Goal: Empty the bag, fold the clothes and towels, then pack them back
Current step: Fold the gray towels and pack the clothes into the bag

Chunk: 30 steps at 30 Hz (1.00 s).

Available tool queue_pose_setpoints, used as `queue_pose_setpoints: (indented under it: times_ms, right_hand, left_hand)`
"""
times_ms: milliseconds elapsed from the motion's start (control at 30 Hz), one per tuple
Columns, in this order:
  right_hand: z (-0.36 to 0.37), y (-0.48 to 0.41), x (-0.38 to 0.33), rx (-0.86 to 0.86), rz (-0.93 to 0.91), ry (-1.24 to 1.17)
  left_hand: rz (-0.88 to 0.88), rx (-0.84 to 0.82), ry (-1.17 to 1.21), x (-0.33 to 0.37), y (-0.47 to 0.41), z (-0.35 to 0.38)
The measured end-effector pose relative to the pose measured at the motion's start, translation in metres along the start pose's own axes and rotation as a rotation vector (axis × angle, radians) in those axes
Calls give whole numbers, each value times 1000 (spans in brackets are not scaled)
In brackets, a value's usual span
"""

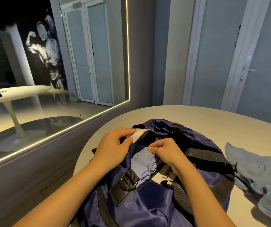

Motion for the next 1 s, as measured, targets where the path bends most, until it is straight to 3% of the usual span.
queue_pose_setpoints:
  times_ms: [100,167,233,367,433,700,767,933,1000]
  right_hand:
    - [-18,15,-17,-89,23,255]
    - [-38,29,-30,-77,39,293]
    - [-61,44,-41,-4,44,270]
    - [-105,63,-37,236,84,357]
    - [-120,64,-25,262,158,395]
    - [-132,48,8,372,238,536]
    - [-132,47,18,316,263,518]
    - [-97,29,47,-56,261,337]
    - [-84,15,62,-90,232,349]
  left_hand:
    - [-12,-2,34,-5,0,9]
    - [-20,-3,34,-6,1,13]
    - [-10,-48,4,-6,2,20]
    - [20,-343,-334,-15,10,54]
    - [6,-407,-436,-25,12,68]
    - [-115,-384,-483,-41,-40,90]
    - [-155,-354,-508,-40,-54,96]
    - [-237,-308,-494,-45,-89,106]
    - [-253,-296,-460,-48,-96,108]
Point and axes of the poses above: each hand's wrist, its own y-axis away from the middle knuckle, its own z-axis out of the palm, x = y × z, the point moved 4 cm from there along -y, towards the middle knuckle, and after that the axes turned 10 degrees about -x, right-handed, at the moved point
